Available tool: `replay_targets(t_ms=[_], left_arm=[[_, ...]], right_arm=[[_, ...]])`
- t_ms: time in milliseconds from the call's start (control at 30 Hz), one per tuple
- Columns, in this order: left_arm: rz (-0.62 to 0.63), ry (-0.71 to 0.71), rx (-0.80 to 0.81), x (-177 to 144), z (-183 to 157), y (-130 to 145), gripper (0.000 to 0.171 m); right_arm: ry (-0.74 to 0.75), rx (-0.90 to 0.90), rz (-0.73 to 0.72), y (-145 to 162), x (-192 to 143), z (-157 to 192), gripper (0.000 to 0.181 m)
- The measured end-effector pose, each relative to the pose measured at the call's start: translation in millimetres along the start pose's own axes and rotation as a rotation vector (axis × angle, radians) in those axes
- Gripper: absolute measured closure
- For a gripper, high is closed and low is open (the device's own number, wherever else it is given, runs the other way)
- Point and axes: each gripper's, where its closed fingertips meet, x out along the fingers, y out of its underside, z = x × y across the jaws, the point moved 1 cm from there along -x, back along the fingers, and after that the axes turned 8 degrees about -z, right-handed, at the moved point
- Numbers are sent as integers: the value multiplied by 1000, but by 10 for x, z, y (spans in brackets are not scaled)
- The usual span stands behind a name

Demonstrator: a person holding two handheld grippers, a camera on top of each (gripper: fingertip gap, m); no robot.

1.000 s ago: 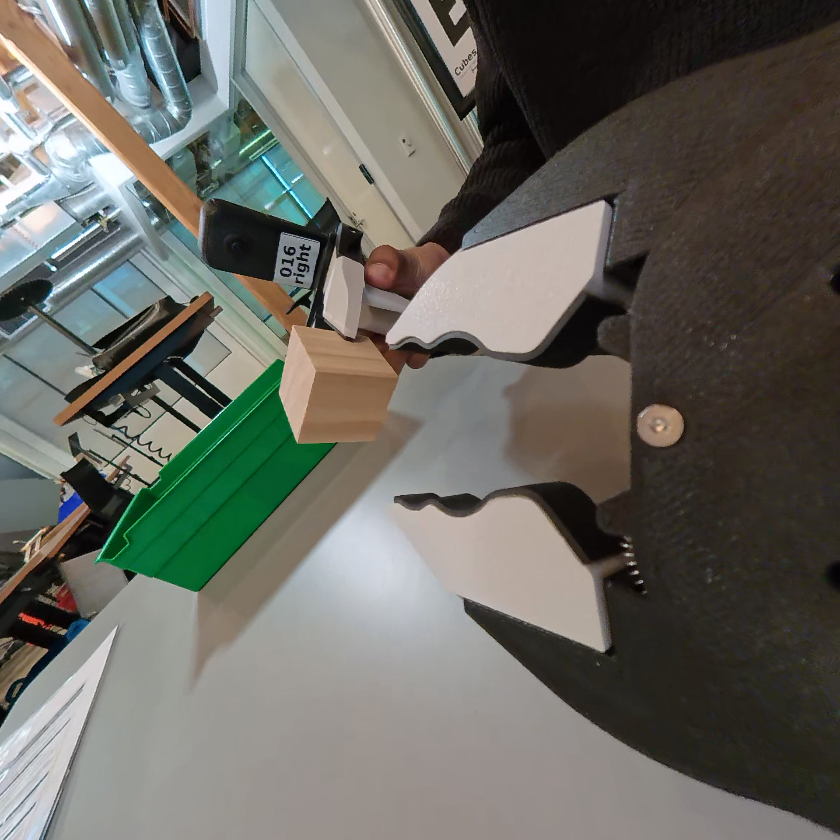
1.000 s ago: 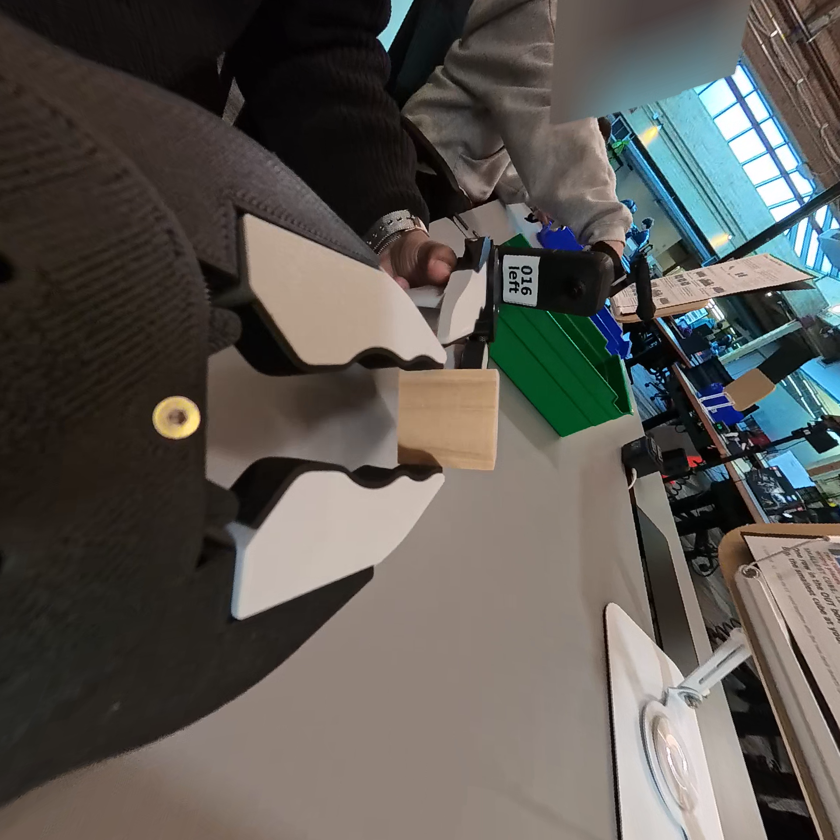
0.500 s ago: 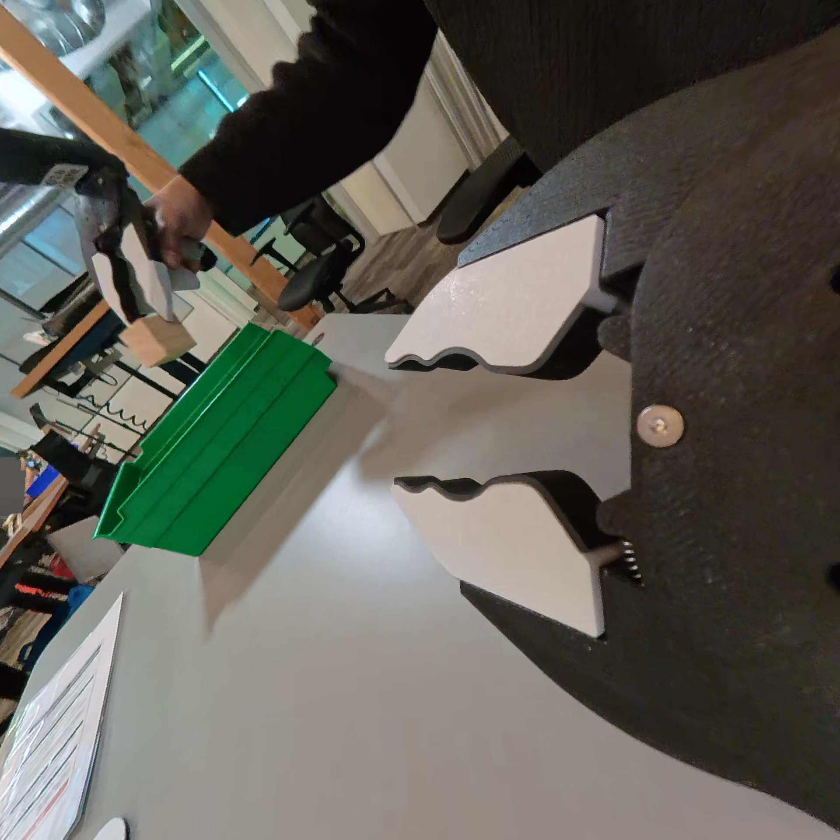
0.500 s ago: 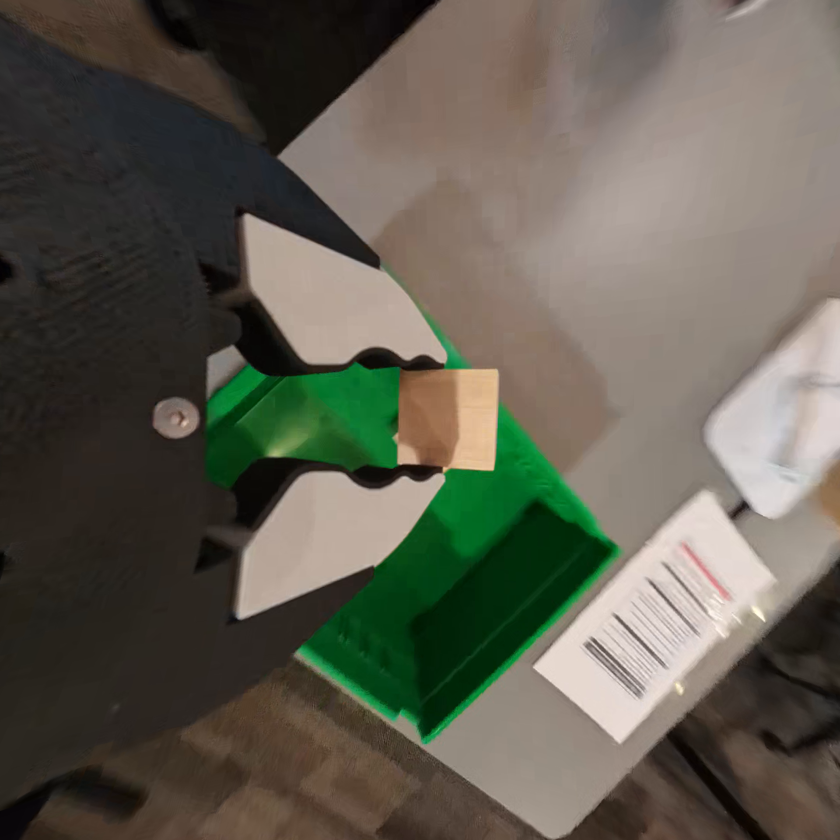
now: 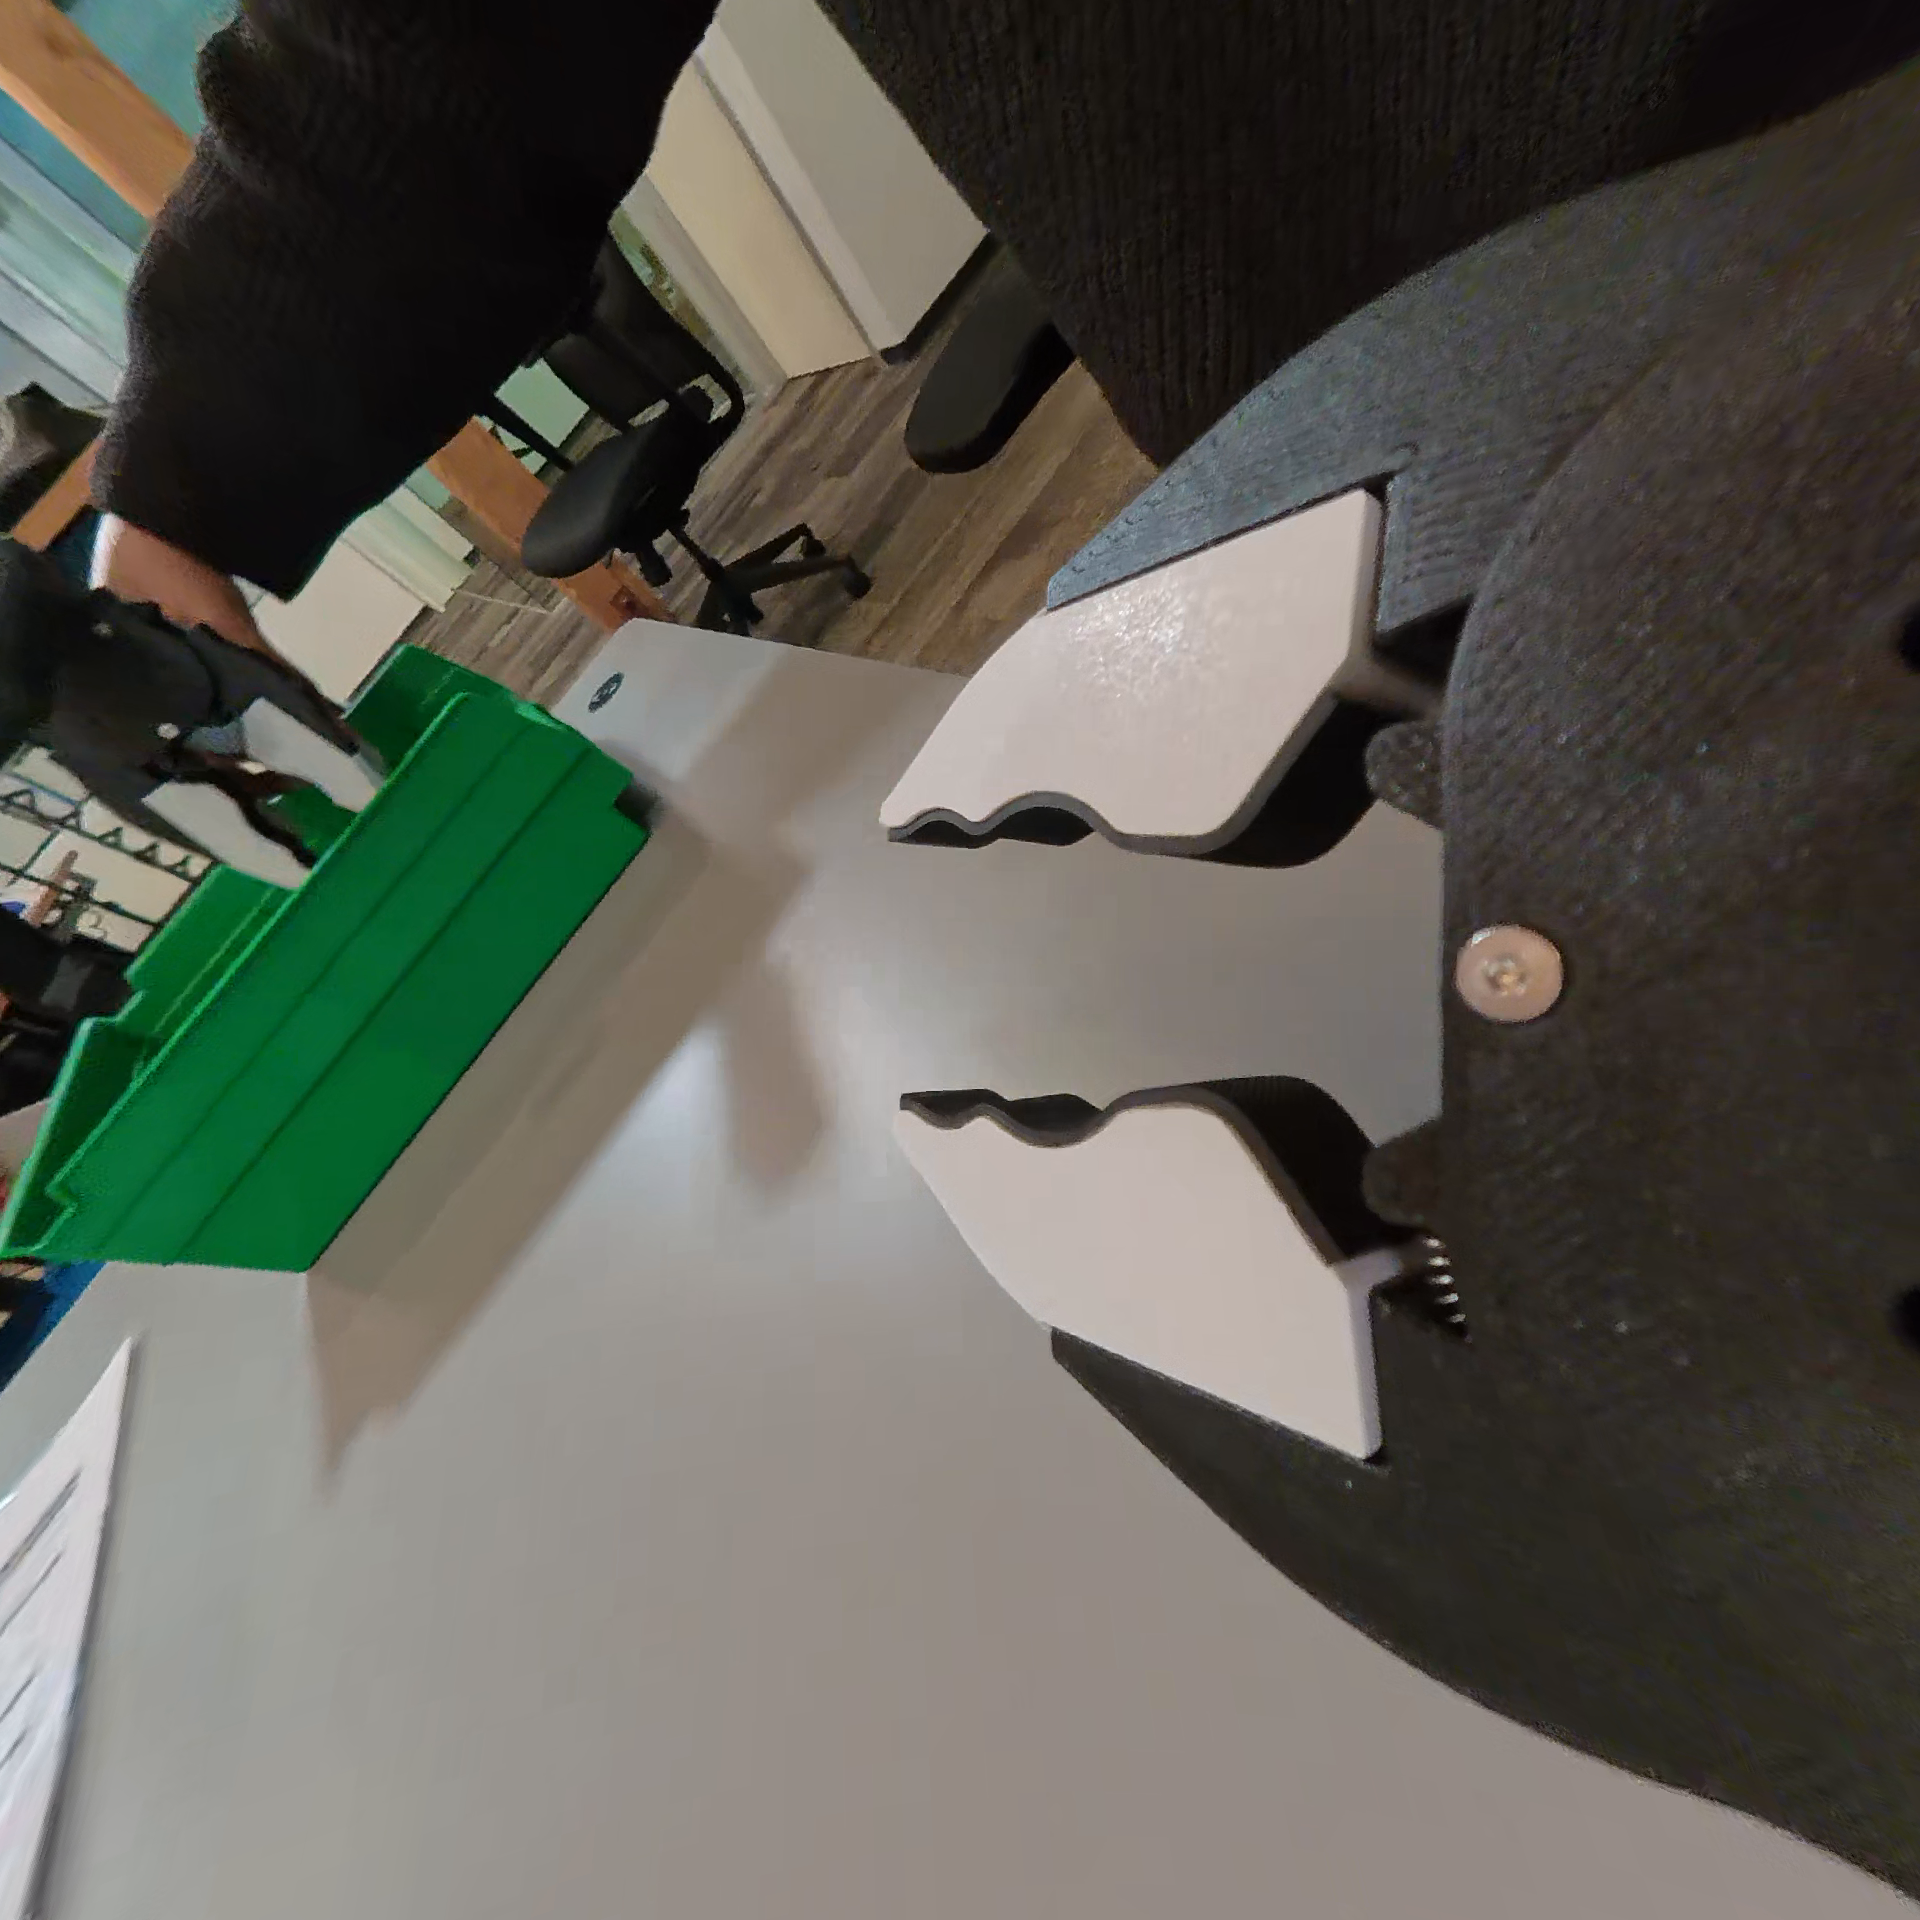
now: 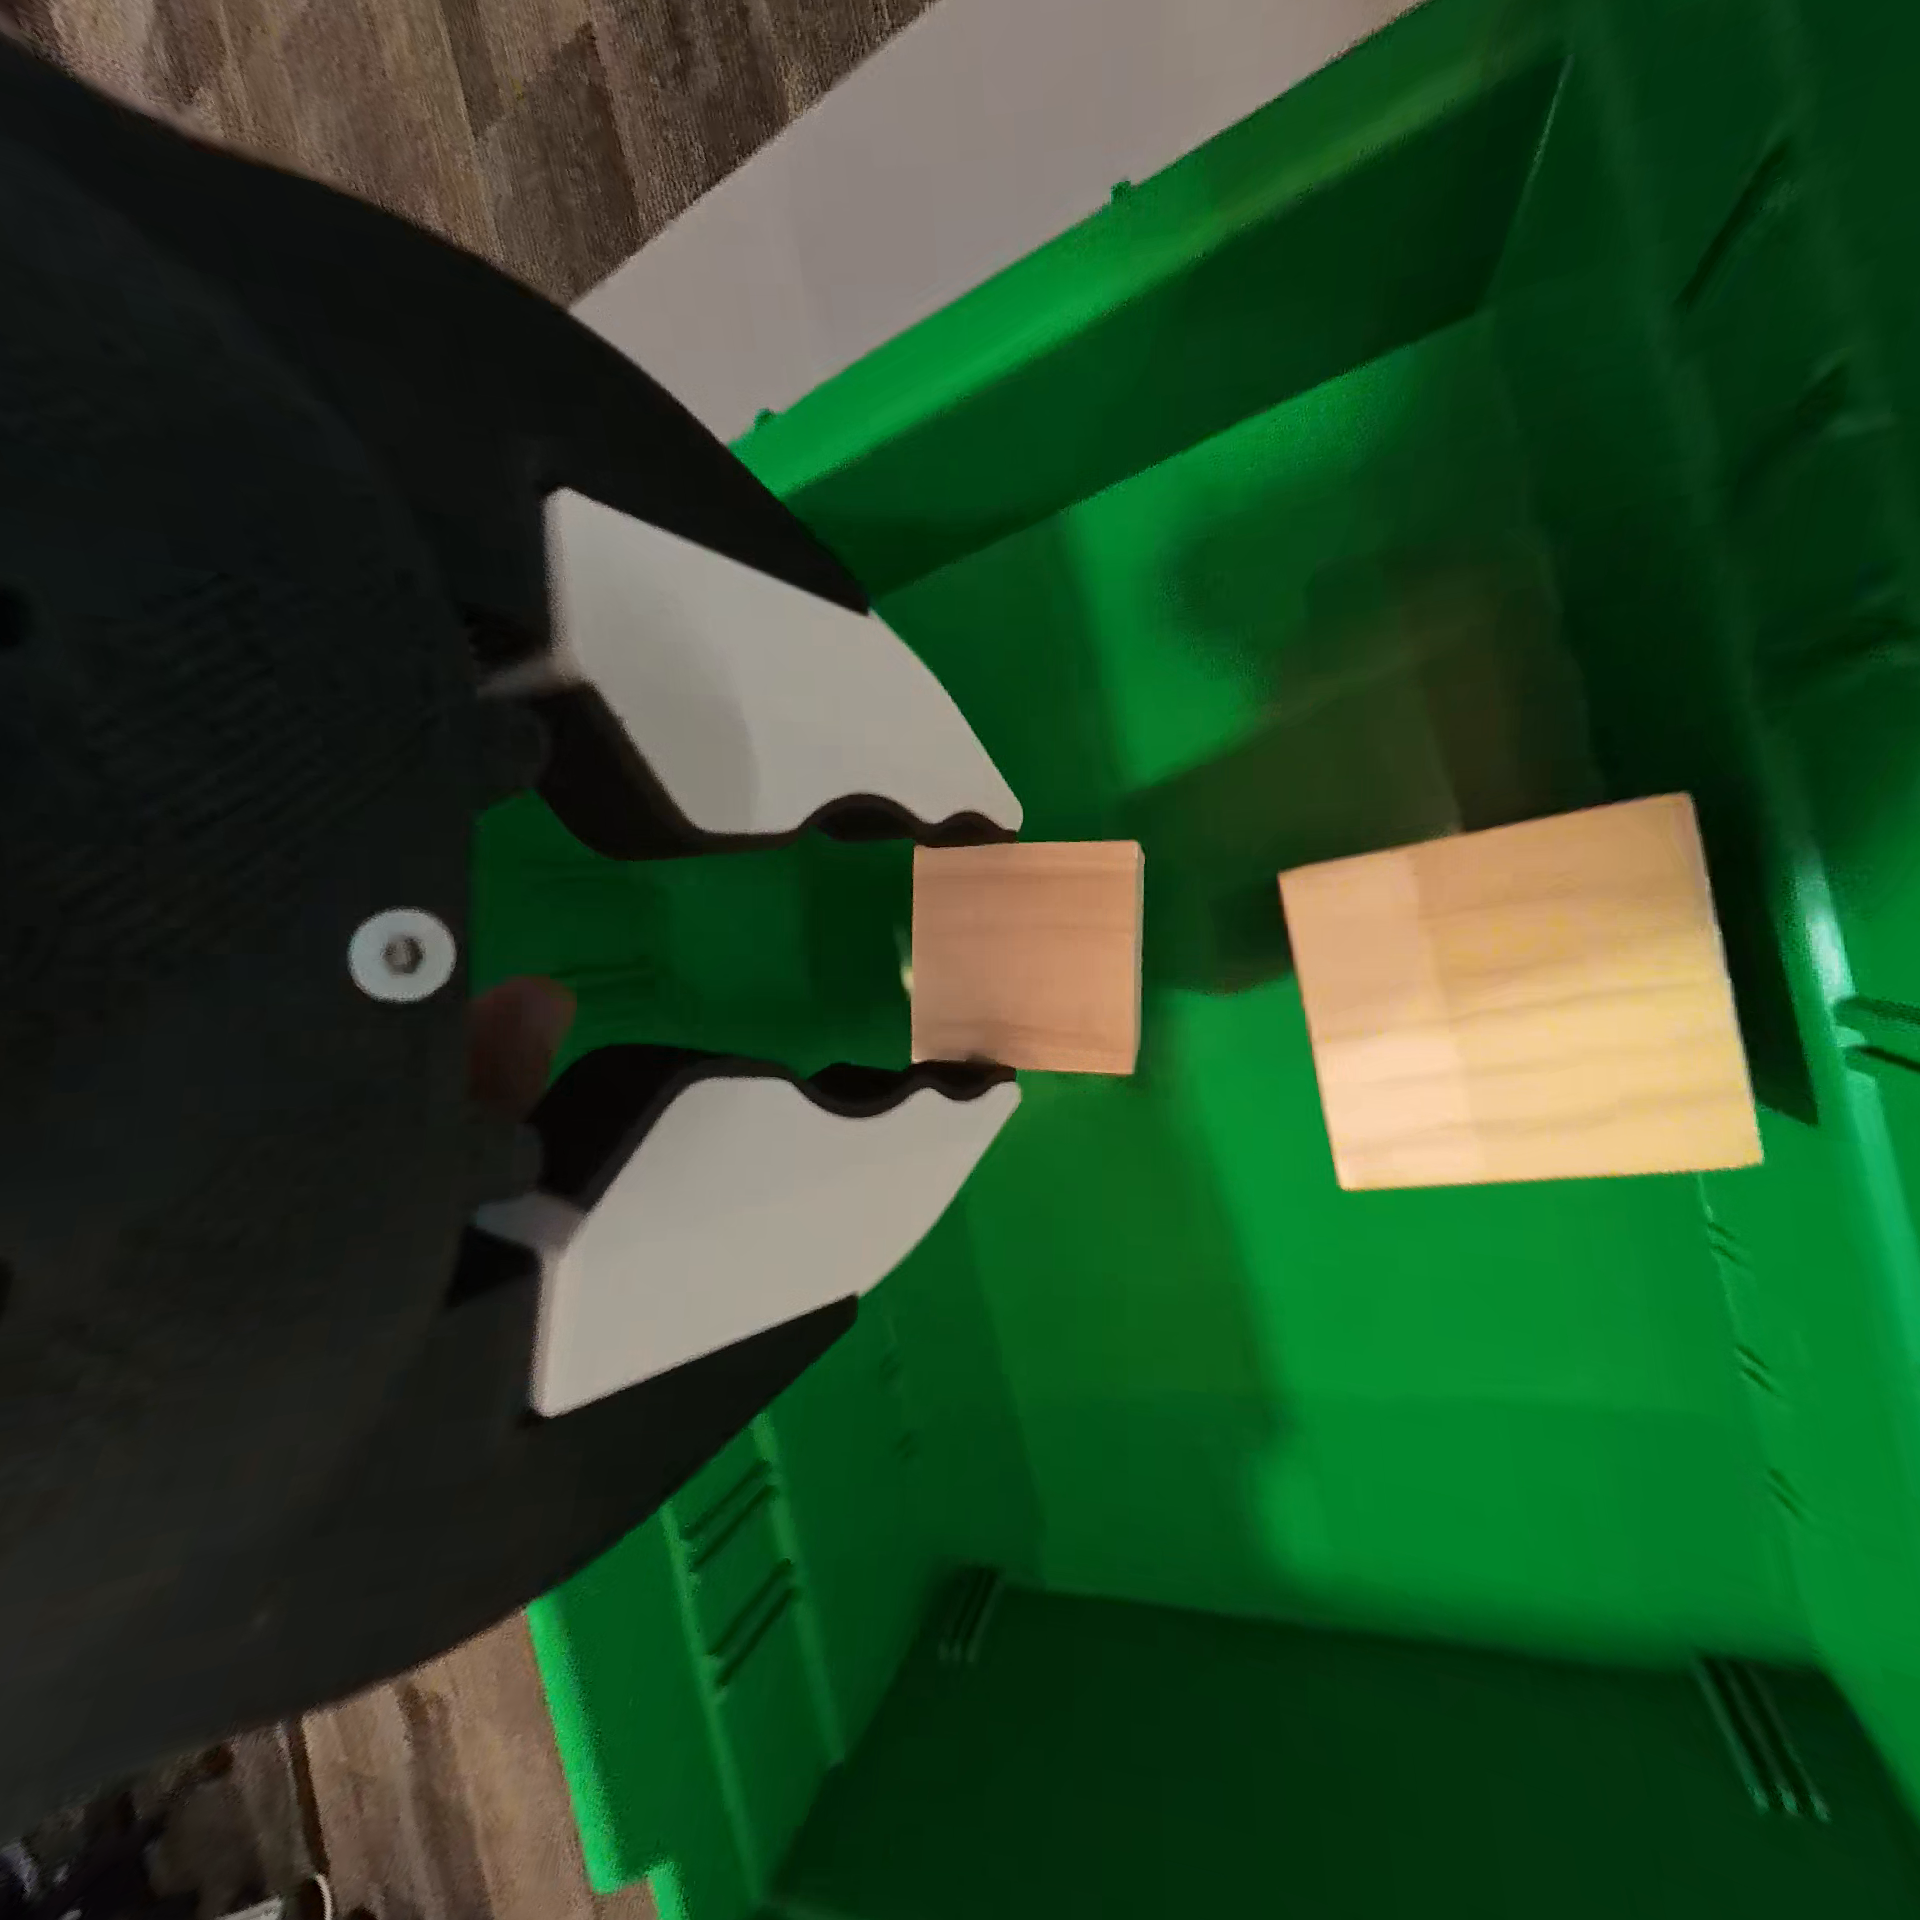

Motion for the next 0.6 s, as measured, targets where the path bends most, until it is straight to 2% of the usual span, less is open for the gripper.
replay_targets(t_ms=[133, 433, 600], left_arm=[[22, -16, -3, 38, -2, 98, 126], [-60, 14, -137, 127, 49, -72, 126], [-42, 22, -157, 177, 74, -56, 126]], right_arm=[[4, -36, -57, -109, 69, -85, 140], [-40, -116, -49, -85, 188, -80, 140], [-51, -104, -89, -130, 227, -134, 140]])
